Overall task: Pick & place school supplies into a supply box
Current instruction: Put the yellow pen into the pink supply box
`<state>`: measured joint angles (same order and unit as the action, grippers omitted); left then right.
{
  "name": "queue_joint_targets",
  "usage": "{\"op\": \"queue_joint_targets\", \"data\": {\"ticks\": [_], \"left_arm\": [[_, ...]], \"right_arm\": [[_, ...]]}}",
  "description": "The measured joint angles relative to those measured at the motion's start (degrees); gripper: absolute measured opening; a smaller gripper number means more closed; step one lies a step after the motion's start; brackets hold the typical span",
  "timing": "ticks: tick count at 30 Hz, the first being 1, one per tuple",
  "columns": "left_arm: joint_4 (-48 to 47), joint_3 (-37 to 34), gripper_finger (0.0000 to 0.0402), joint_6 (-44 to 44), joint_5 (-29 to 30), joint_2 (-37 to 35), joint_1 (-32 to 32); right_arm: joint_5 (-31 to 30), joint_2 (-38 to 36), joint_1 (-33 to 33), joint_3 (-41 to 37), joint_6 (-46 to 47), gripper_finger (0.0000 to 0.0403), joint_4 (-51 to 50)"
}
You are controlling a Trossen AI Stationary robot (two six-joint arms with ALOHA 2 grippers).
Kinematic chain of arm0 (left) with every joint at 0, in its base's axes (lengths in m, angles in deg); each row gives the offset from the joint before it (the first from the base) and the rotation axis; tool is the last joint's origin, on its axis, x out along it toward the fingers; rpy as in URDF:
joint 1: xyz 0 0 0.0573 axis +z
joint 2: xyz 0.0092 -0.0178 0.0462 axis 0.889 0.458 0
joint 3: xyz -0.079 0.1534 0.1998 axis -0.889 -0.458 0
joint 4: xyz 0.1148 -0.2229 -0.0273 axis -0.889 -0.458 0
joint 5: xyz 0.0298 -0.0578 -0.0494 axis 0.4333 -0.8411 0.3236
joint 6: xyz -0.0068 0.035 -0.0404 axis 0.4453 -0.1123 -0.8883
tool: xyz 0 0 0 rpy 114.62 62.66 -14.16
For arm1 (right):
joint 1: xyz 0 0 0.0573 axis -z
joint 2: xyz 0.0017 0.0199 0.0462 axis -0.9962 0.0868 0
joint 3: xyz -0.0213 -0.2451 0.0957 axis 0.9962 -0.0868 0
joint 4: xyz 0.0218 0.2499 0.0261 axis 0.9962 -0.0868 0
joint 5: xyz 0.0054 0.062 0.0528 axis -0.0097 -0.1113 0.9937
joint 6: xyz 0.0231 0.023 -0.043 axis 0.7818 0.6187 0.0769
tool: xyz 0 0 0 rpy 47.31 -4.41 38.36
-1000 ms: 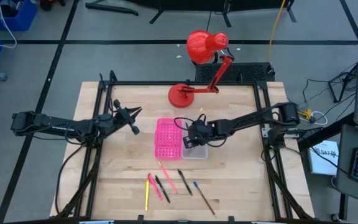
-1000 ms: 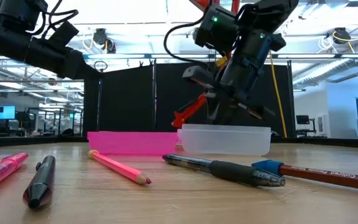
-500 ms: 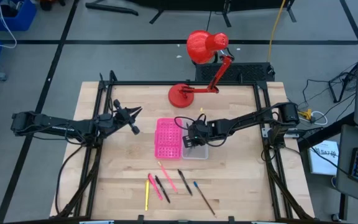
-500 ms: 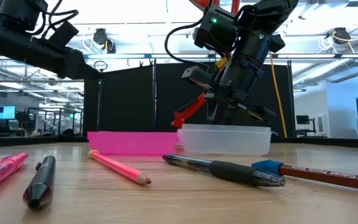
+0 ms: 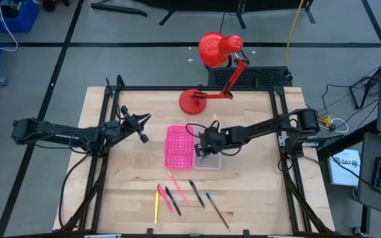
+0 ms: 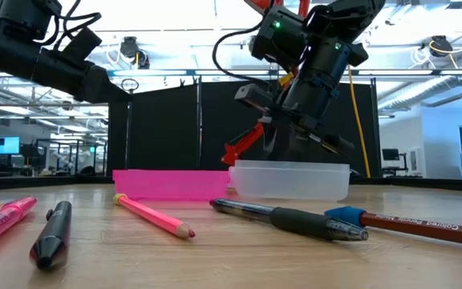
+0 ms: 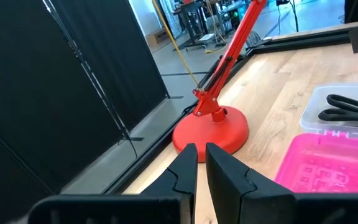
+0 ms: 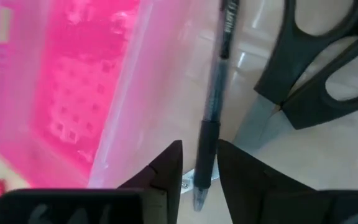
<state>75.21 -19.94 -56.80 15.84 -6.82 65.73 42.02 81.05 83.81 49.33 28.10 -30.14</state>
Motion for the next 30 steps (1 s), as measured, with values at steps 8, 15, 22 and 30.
{"op": "queue_joint_targets", "data": {"ticks": [8,15,22,30], "left_arm": [[-0.14,0.0,0.0042,0.35,-3.41,-0.01,-0.01],[-0.08,0.0,0.0042,-0.64,-5.59,-0.02,-0.02],[0.07,0.0,0.0042,-2.71,-5.73,-0.02,0.0],[0.07,0.0,0.0042,-7.84,-5.73,0.0,0.0]], "right_arm": [[0.26,-6.94,-0.42,0.07,-4.22,0.009,-0.2],[-7.25,-20.2,-5.97,0.07,-18.66,0.0086,-1.94],[-36.94,-33.93,-20.9,-2.2,-26.1,0.0063,-8.6],[-48.37,-48.22,-27.57,-23.54,-23.85,0.0007,-2.54]]}}
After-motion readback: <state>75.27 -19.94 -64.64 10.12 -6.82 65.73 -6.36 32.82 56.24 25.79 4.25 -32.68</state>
